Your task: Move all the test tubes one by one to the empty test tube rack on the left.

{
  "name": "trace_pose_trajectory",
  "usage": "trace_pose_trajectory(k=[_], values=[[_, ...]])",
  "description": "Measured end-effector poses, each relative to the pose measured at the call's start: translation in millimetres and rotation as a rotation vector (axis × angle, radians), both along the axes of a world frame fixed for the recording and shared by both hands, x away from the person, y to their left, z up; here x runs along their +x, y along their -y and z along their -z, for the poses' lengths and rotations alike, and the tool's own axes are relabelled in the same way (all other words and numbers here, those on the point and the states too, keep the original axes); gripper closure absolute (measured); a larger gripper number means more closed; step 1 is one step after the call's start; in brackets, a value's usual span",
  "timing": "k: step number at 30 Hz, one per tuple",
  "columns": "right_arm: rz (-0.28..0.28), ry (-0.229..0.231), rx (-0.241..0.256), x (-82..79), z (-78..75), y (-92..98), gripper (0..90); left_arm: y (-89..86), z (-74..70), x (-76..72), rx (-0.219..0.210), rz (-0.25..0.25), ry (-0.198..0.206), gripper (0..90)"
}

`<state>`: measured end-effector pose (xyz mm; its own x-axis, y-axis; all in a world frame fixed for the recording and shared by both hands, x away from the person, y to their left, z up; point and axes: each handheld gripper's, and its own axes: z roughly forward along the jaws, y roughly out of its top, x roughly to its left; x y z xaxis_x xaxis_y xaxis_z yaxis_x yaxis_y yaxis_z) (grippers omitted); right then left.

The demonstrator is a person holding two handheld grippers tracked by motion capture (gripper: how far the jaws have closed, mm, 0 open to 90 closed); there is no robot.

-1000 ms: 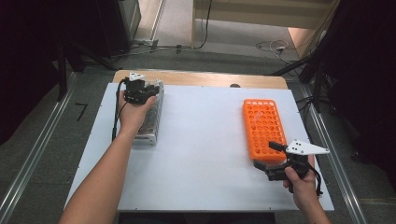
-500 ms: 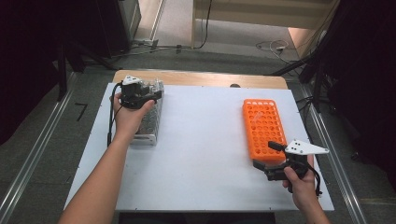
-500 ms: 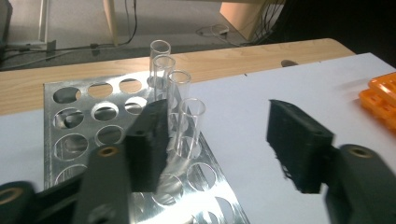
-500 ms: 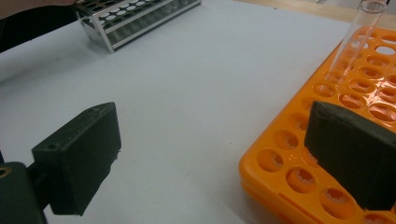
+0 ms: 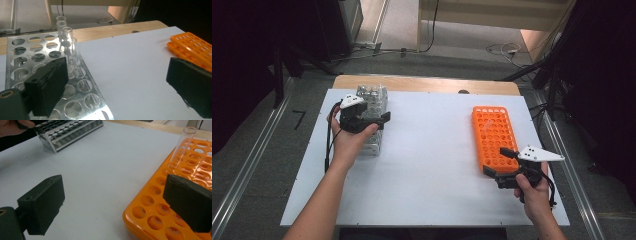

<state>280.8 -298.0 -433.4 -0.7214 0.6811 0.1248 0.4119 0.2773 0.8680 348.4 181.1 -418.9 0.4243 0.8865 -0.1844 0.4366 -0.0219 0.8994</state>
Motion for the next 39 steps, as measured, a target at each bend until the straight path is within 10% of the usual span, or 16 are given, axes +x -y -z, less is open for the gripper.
trace_pose_trajectory(k=[7,21,39], values=[[0.02,-0.003,0.009,12.2,-3.5,-5.3,6.1,10.1,-3.4,-25.5,-0.003,0.045,0.029,0.0],[0.238,-0.064,-0.012,64.4,5.4,-6.7,34.7,28.5,-1.8,-70.9,-0.023,0.112,0.066,0.0],[0.323,-0.161,-0.125,111.5,20.6,-23.5,58.6,38.8,0.9,-78.8,-0.03,0.142,0.065,0.0]])
